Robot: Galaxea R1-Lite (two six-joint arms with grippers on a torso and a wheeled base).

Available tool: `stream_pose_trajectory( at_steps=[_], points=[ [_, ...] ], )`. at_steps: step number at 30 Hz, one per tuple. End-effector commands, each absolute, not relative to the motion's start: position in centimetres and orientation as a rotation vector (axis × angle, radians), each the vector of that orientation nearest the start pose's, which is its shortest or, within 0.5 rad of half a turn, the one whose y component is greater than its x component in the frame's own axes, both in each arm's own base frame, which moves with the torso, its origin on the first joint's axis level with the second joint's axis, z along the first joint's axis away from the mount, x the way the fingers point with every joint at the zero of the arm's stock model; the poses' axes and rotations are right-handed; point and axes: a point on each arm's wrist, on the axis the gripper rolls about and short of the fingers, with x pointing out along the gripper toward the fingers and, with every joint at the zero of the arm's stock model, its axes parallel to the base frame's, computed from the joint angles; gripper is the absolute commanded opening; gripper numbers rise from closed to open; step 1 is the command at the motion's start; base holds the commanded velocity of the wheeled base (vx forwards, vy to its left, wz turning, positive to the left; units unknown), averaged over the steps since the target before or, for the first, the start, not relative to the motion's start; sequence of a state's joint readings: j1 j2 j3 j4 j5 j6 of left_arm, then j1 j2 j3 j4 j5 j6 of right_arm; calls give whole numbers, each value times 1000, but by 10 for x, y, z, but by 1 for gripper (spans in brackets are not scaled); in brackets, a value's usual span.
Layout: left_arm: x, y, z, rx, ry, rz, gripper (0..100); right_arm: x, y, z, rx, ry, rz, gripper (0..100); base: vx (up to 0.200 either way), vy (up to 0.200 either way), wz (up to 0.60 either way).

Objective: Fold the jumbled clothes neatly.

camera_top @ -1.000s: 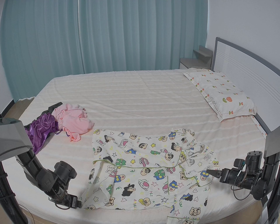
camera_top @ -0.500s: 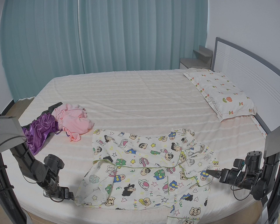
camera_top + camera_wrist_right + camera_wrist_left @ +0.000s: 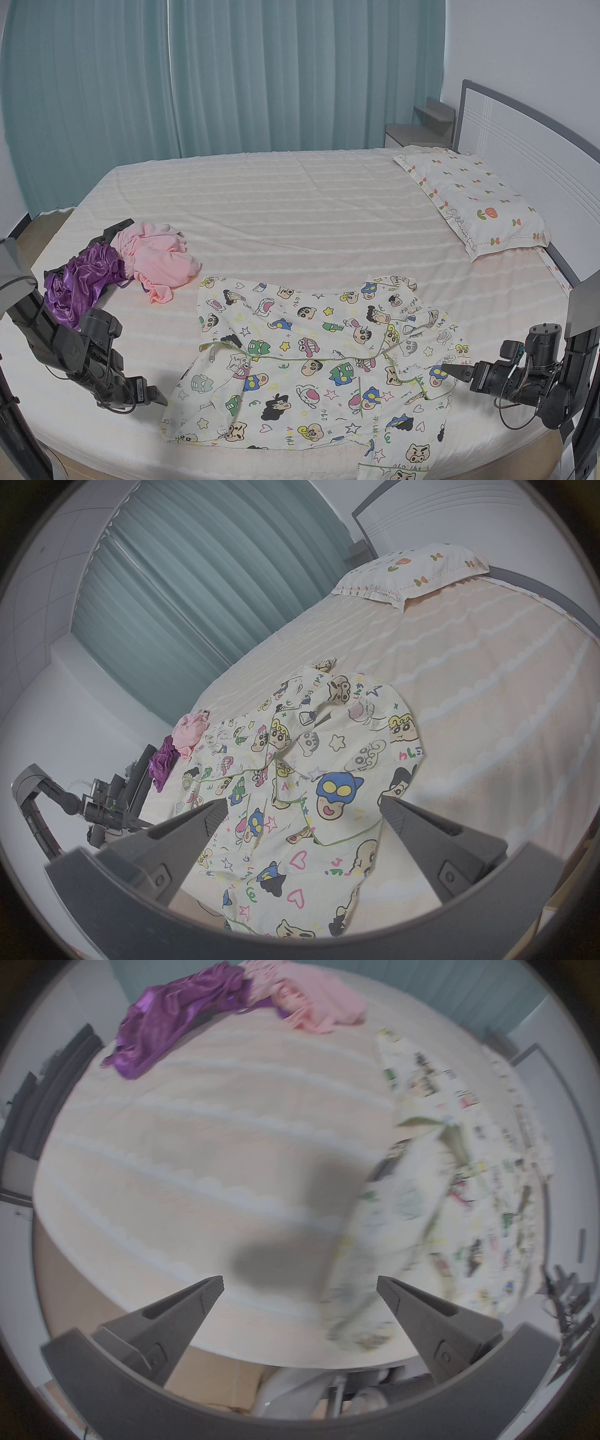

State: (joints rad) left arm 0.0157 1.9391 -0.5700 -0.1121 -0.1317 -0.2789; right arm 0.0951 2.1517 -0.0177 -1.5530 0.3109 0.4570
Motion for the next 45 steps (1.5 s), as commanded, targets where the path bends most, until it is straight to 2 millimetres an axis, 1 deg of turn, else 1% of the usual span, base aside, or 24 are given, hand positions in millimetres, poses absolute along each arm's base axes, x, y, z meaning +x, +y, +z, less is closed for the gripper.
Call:
stream_pose_trajectory(
  at_steps=[1, 3, 4, 6, 7, 8, 9, 11, 13, 15, 18, 20, 21, 24, 29, 33, 36, 38, 44, 45],
  points=[
    [247, -32, 81, -495, 1095, -114, 100, 215, 27, 7, 501, 665, 255, 100, 0, 0, 0],
    [246, -44, 84, -552, 1109, -156, 100, 215, 27, 7, 501, 665, 255, 100, 0, 0, 0],
    [245, -54, 84, -573, 1127, -184, 100, 215, 27, 7, 501, 665, 254, 100, 0, 0, 0],
    [243, -69, 79, -576, 1173, -205, 100, 215, 27, 7, 501, 666, 253, 100, 0, 0, 0],
    [243, -69, 79, -576, 1173, -205, 100, 215, 27, 7, 501, 666, 253, 100, 0, 0, 0],
    [243, -81, 63, -556, 1238, -189, 100, 215, 27, 7, 502, 663, 254, 100, 0, 0, 0],
    [245, -88, 54, -549, 1261, -164, 100, 215, 27, 7, 502, 665, 253, 100, 0, 0, 0],
    [248, -99, 47, -578, 1253, -145, 100, 215, 27, 7, 502, 665, 253, 100, 0, 0, 0],
    [248, -102, 46, -590, 1249, -146, 100, 215, 27, 7, 502, 665, 253, 100, 0, 0, 0],
    [248, -115, 40, -632, 1248, -140, 100, 215, 27, 7, 502, 666, 253, 100, 0, 0, 0],
    [244, -122, 36, -640, 1278, -132, 100, 215, 27, 7, 502, 666, 253, 100, 0, 0, 0],
    [244, -122, 36, -643, 1283, -129, 100, 215, 27, 7, 502, 666, 253, 100, 0, 0, 0],
    [240, -130, 31, -677, 1304, -89, 100, 216, 27, 4, 503, 675, 250, 100, 0, 0, 0],
    [242, -134, 25, -696, 1299, -25, 100, 216, 27, 4, 503, 675, 250, 100, 0, 0, 0],
    [246, -135, 19, -706, 1236, 31, 100, 215, 28, 4, 503, 677, 251, 100, 0, 0, 0],
    [246, -135, 17, -714, 1230, 50, 100, 215, 28, 4, 503, 677, 251, 100, 0, 0, 0],
    [246, -140, 13, -686, 1227, 64, 100, 215, 28, 4, 503, 677, 251, 100, 0, 0, 0],
    [247, -141, 10, -672, 1214, 82, 100, 215, 28, 4, 503, 677, 251, 100, 0, 0, 0],
    [262, -146, -1, -663, 1135, 116, 100, 215, 28, 5, 502, 676, 252, 100, 0, 0, 0],
    [264, -146, -2, -660, 1127, 126, 0, 215, 28, 5, 502, 676, 252, 100, 0, 0, 0]
  ],
)
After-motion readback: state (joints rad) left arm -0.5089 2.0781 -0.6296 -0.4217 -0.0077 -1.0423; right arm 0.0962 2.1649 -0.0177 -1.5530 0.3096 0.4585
